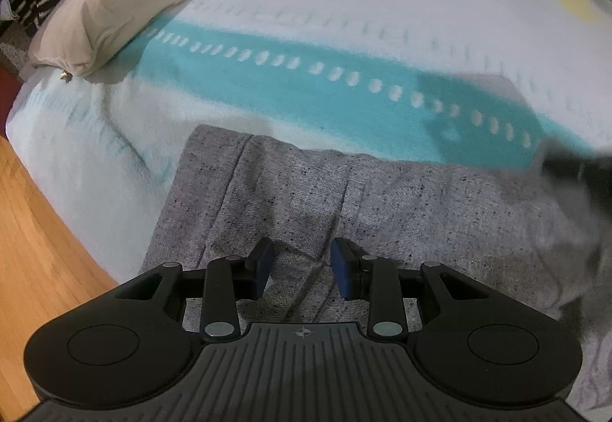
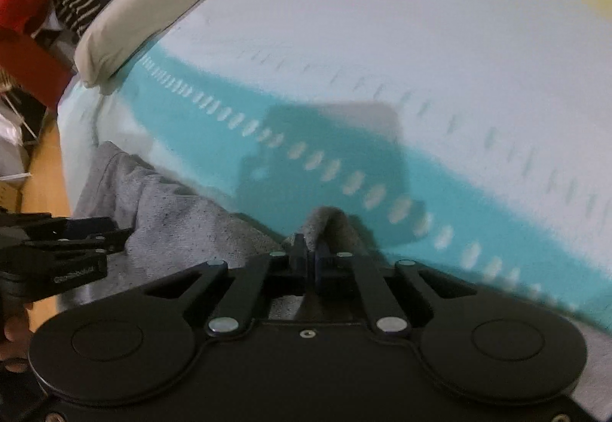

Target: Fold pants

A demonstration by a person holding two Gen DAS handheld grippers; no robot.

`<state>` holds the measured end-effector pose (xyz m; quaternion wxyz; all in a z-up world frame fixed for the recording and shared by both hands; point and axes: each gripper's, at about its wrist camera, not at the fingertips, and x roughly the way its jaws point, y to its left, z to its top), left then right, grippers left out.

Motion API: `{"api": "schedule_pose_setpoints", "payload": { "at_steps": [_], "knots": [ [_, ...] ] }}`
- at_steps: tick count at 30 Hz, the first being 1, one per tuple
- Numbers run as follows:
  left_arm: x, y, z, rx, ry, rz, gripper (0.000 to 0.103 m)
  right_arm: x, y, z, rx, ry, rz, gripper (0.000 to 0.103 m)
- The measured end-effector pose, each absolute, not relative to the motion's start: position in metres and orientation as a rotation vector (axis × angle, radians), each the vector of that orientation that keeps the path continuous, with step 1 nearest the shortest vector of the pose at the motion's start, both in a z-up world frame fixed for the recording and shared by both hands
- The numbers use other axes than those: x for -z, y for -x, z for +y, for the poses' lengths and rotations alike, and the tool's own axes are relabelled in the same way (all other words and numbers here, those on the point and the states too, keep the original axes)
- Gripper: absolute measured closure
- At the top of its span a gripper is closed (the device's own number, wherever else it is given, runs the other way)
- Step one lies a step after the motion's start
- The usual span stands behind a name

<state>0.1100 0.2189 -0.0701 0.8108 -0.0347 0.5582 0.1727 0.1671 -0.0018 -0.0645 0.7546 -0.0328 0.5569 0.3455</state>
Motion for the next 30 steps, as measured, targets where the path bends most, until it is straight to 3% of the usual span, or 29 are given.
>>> {"api": "schedule_pose_setpoints", "payload": {
  "at_steps": [4,12,16,21,24,30],
  "knots": [
    [0.067,-0.107,0.213,-0.418,-0.018,1.132,0.071,0.031,-0.176,0.000,-0.676,0.046,1.018,0.094],
    [0.076,-0.115,0.223,-0.495,-0.072,1.127,0.070,0.069,-0.209,0.027,-0.616,0.146,1.091,0.093],
    [0.068,-0.113,0.226,-0.482,-0.080,1.079,0.070,0.059,-0.205,0.010,-0.567,0.095,1.055,0.071],
    [0.051,-0.108,0.210,-0.423,-0.112,1.006,0.070,0.007,-0.166,-0.040,-0.549,0.094,0.946,0.071],
    [0.045,-0.097,0.185,-0.330,-0.173,0.955,0.070,-0.006,-0.145,-0.087,-0.478,0.073,0.973,0.071],
    [0.073,-0.098,0.158,-0.164,-0.091,1.192,0.071,-0.007,-0.112,-0.209,-0.179,0.029,1.078,0.071]
  ]
}}
